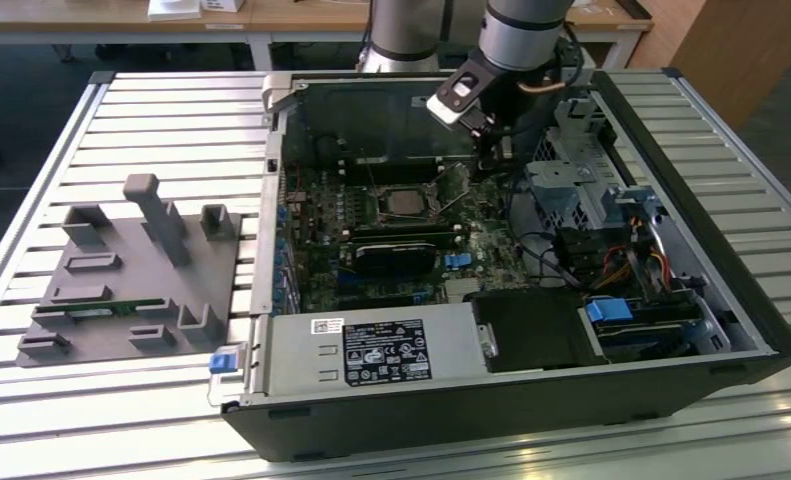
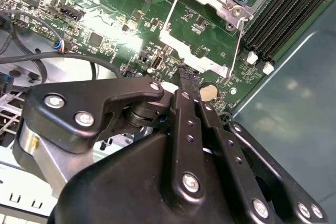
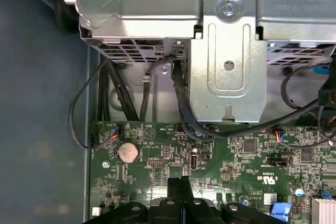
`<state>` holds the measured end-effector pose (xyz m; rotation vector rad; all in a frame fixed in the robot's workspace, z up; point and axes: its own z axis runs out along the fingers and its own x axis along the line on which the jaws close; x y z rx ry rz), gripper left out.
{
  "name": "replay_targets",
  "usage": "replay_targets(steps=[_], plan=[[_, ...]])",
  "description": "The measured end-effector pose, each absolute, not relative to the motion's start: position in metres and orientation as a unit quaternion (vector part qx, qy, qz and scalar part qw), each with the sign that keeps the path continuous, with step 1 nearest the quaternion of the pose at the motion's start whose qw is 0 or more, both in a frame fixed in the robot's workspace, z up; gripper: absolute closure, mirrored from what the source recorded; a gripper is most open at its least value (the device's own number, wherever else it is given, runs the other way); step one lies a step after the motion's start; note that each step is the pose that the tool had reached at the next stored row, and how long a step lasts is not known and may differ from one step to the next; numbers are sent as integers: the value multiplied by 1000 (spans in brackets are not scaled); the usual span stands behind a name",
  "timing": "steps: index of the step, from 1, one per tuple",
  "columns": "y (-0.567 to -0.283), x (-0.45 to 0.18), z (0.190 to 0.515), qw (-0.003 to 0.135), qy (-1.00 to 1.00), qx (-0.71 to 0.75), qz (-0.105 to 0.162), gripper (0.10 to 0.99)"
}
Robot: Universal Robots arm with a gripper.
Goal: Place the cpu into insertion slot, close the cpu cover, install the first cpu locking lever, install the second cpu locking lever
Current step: 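Close the cpu cover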
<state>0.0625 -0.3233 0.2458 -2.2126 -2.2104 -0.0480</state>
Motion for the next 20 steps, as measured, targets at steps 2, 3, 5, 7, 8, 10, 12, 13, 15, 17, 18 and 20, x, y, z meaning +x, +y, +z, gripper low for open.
replay_targets(steps=[2, 3, 5, 7, 8, 10, 12, 13, 15, 17, 18, 20], plan=[[-323, 63, 245, 7, -707, -707, -15, 980], [-323, 62, 245, 7, -707, -707, -15, 980], [-323, 59, 245, 7, -707, -707, -15, 980], [-323, 54, 245, 7, -707, -707, -15, 980], [-323, 51, 245, 7, -707, -707, -15, 980], [-323, 45, 244, 7, -707, -707, -15, 980], [-323, 38, 244, 7, -707, -707, -15, 980], [-323, 34, 244, 7, -707, -707, -15, 980], [-323, 27, 244, 7, -707, -707, -15, 980], [-323, 19, 244, 7, -707, -707, -15, 980], [-323, 16, 243, 7, -707, -707, -15, 980], [-323, 13, 243, 7, -707, -707, -15, 980]])
